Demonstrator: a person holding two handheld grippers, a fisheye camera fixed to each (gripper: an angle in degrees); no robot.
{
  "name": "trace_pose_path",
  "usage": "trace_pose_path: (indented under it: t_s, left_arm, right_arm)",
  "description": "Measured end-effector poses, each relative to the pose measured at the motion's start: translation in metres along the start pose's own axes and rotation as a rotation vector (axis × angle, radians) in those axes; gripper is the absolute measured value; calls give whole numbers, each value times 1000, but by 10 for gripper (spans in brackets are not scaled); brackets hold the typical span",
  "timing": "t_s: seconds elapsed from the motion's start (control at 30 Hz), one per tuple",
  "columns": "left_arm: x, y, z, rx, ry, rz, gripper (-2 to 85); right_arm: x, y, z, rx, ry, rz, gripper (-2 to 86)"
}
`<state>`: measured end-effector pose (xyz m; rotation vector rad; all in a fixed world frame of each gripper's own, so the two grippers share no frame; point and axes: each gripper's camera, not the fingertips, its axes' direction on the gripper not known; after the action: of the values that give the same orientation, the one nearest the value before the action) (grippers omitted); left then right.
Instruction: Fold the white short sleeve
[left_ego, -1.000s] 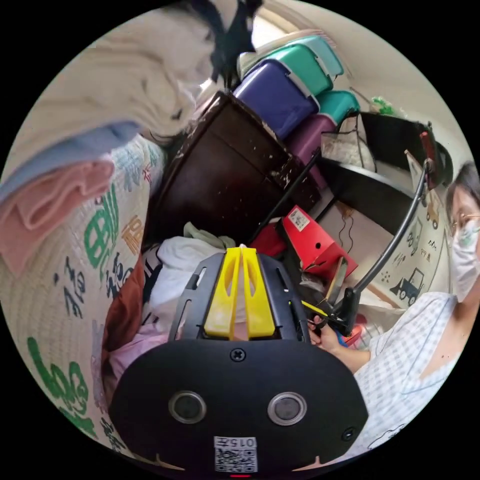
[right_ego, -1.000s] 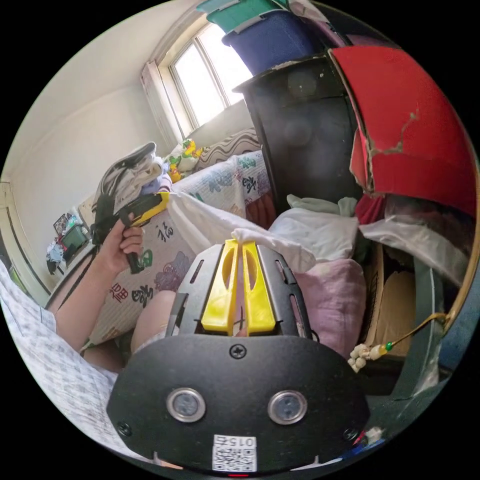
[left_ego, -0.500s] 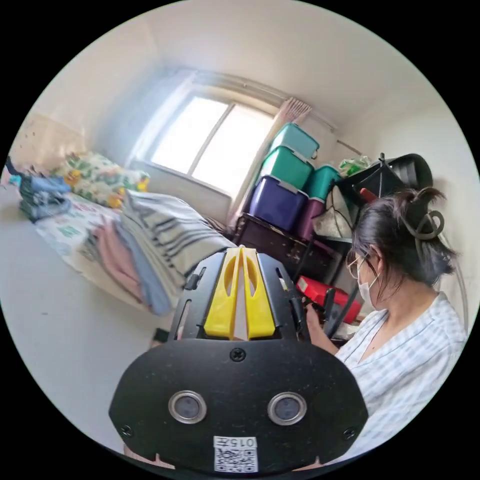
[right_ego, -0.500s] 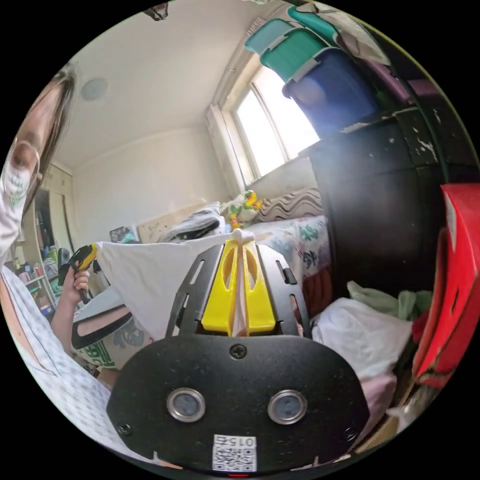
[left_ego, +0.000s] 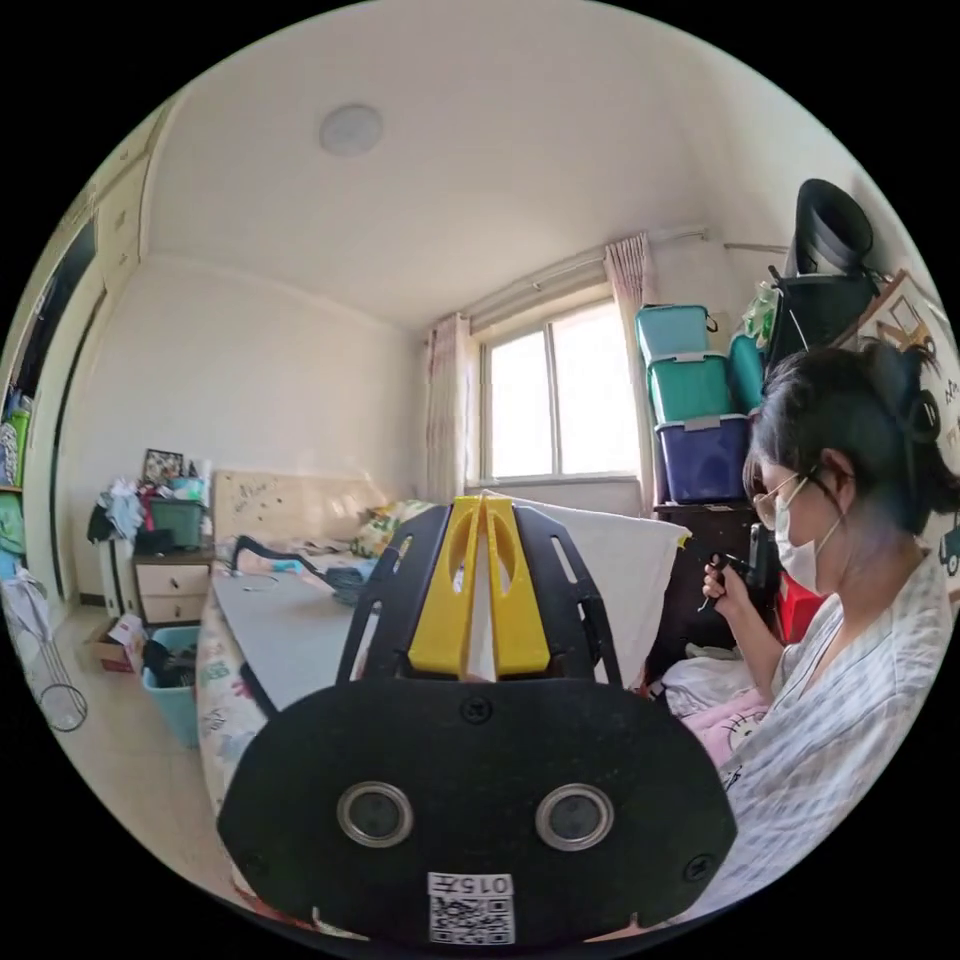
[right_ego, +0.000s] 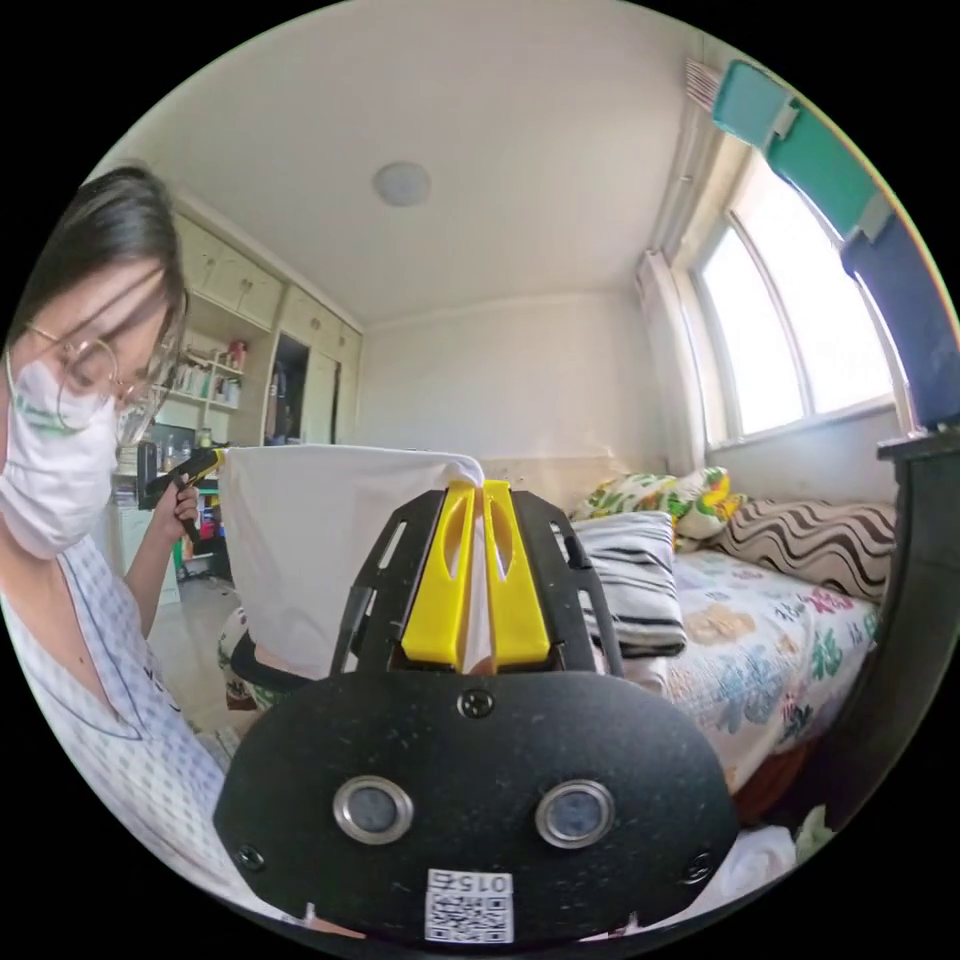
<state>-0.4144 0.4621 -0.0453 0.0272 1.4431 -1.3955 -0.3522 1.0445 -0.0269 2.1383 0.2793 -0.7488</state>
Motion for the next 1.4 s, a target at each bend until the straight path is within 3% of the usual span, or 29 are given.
trace_pose_path:
  t_s: [0.2, 0.3, 0.5, 0.57, 0.67, 0.73, 0.8, 0.97, 1.1, 1.3, 1.4]
  left_arm:
    - [-49, -21, -36, -22, -142, -17, -9]
    - [-97, -19, -23, -103, -199, -88, -8]
    - [-208, 41, 50, -407, -436, -238, -3]
    - [-238, 68, 76, -515, -441, -287, 4]
    - [-273, 108, 102, -671, -374, -388, 40]
    - [-274, 110, 92, -666, -367, -387, 63]
    - [-253, 96, 69, -654, -304, -298, 83]
    - [-159, 86, 48, -767, 67, -57, 95]
    - [-90, 108, 44, -701, 288, 98, 110]
    - [-68, 134, 75, -887, 202, 242, 112]
    - [-74, 139, 82, -914, 183, 239, 81]
  right_arm:
    - [-57, -52, 100, -30, -90, -96, -9]
    - [-82, -69, 190, -159, -74, -143, -8]
    - [-126, -41, 414, -597, -6, -194, -2]
    - [-147, -9, 498, -855, 15, -258, 4]
    - [-144, 31, 563, -1059, 83, -278, 23]
    - [-133, 30, 564, -1031, 122, -286, 52]
    - [-125, 20, 545, -993, 15, -306, 75]
    - [-142, 2, 437, -871, -642, -407, 91]
    - [-164, 22, 397, -801, -901, -419, 108]
    - [-183, 62, 416, -959, -826, -595, 111]
    - [-182, 62, 423, -933, -758, -629, 72]
